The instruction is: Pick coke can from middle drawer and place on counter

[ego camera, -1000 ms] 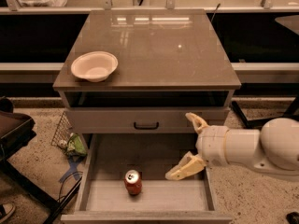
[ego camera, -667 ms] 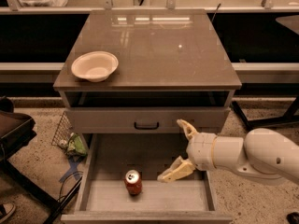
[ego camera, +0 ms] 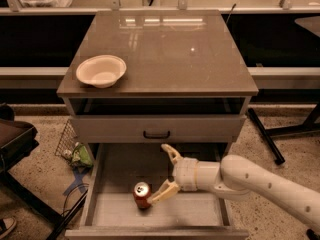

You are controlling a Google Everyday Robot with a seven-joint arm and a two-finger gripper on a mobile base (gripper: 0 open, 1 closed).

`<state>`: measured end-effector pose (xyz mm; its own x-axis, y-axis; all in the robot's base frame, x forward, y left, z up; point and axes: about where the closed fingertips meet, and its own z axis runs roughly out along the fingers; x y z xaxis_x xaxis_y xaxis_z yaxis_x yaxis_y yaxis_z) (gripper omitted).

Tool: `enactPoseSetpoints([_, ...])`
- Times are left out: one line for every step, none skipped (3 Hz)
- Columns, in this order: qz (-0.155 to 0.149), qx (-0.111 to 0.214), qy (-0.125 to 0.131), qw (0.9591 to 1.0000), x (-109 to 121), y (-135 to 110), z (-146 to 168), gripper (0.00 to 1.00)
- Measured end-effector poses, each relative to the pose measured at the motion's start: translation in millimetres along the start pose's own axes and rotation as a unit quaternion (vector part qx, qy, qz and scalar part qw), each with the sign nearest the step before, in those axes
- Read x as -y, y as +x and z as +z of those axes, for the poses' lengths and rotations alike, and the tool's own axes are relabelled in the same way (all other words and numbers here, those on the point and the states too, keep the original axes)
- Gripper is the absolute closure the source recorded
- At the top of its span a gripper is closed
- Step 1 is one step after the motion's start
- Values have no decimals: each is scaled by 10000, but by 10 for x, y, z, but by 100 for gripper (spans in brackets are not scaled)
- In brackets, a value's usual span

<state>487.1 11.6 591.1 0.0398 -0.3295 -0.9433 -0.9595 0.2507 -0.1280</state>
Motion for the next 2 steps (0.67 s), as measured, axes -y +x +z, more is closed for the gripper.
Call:
enactPoseSetpoints([79, 229, -317, 9992, -112, 342, 291, 0])
enactPoseSetpoints([136, 279, -554, 9980, -213, 596, 489, 0])
